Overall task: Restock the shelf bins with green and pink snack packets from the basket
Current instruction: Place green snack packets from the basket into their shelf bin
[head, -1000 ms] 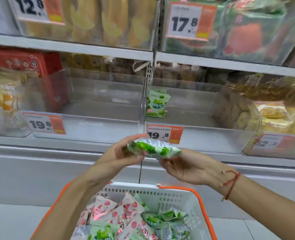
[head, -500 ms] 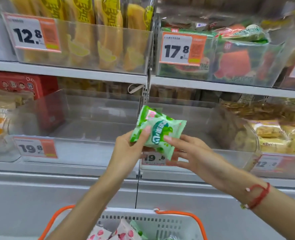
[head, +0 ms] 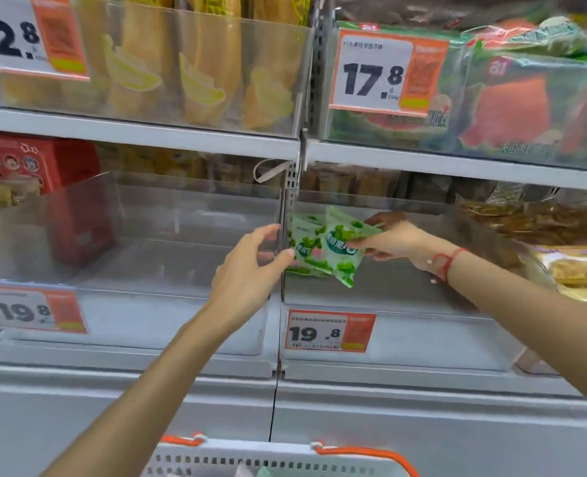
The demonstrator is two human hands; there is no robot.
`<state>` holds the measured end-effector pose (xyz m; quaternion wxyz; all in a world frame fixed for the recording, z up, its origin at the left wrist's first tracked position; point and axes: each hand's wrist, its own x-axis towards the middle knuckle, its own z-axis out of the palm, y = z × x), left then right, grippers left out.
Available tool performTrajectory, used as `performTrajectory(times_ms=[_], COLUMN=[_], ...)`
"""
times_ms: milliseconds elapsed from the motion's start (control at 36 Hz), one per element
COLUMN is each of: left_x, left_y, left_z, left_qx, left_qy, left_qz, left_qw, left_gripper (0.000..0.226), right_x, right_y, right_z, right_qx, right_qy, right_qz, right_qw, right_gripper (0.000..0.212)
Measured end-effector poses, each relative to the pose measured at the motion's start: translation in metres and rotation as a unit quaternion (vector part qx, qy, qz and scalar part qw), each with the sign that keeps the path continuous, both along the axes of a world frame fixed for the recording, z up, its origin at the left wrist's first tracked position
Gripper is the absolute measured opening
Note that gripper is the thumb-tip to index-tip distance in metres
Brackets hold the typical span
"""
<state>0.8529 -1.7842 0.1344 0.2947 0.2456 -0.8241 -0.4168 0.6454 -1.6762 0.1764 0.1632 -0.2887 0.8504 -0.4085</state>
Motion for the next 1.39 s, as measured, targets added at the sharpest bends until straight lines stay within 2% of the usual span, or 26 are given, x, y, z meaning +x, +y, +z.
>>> performTrajectory(times_ms=[83,139,194,250,333,417,528,583,750,833,1056,1167,1250,1333,1389], left_x=[0.000,0.000,0.000,0.001,0.001,0.002,0.002,0.001,0.002,0.003,0.005,0.005,0.006,0.009,0.017], left_y=[-0.005,-0.007,-0.007,-0.008,-0.009,-0.008,-0.007,-0.007,-0.002,-0.001,0.001,0.003,0.005,0.007,0.013], left_z=[-0.003,-0.003,-0.003,-0.005,-0.007,-0.006,-0.007,-0.007,-0.007,-0.007,-0.006,-0.005,-0.005,-0.006,-0.009], left_qx=[0.021,0.032,0.037,0.032,0.014,0.006,-0.007,-0.014,-0.026,-0.028,-0.033,-0.043,-0.051,-0.074,-0.107], left_qy=[0.023,0.029,0.028,0.022,0.015,0.006,0.000,-0.007,-0.018,-0.018,-0.020,-0.021,-0.020,0.005,0.035], left_qz=[-0.019,-0.025,-0.029,-0.029,-0.023,-0.021,-0.014,-0.007,0.013,0.020,0.024,0.031,0.032,0.046,0.078], left_qw=[0.999,0.999,0.999,0.999,1.000,1.000,1.000,1.000,0.999,0.999,0.999,0.998,0.998,0.996,0.991], left_gripper=[0.051,0.059,0.057,0.050,0.049,0.050,0.050,0.050,0.049,0.049,0.049,0.048,0.050,0.053,0.049], right_x=[-0.006,-0.009,-0.012,-0.011,-0.009,-0.008,-0.005,-0.004,-0.010,-0.014,-0.019,-0.013,0.001,0.026,0.047], right_y=[-0.030,-0.048,-0.062,-0.070,-0.072,-0.075,-0.083,-0.087,-0.092,-0.090,-0.067,-0.046,-0.026,-0.002,0.017], right_z=[-0.010,-0.019,-0.029,-0.035,-0.037,-0.038,-0.049,-0.056,-0.053,-0.048,-0.043,-0.038,-0.031,-0.023,-0.018], right_qx=[0.047,0.073,0.102,0.129,0.154,0.154,0.149,0.136,0.120,0.112,0.084,0.046,0.015,-0.030,-0.079], right_qy=[0.036,0.083,0.146,0.233,0.365,0.436,0.435,0.414,0.322,0.291,0.278,0.286,0.275,0.286,0.258], right_qz=[0.045,0.065,0.069,0.054,0.041,0.053,0.093,0.097,0.111,0.111,0.105,0.105,0.124,0.122,0.122], right_qw=[0.997,0.992,0.982,0.962,0.917,0.885,0.883,0.895,0.932,0.944,0.951,0.951,0.953,0.950,0.955], right_gripper=[0.058,0.059,0.064,0.065,0.056,0.050,0.038,0.036,0.043,0.053,0.065,0.057,0.041,0.025,0.019])
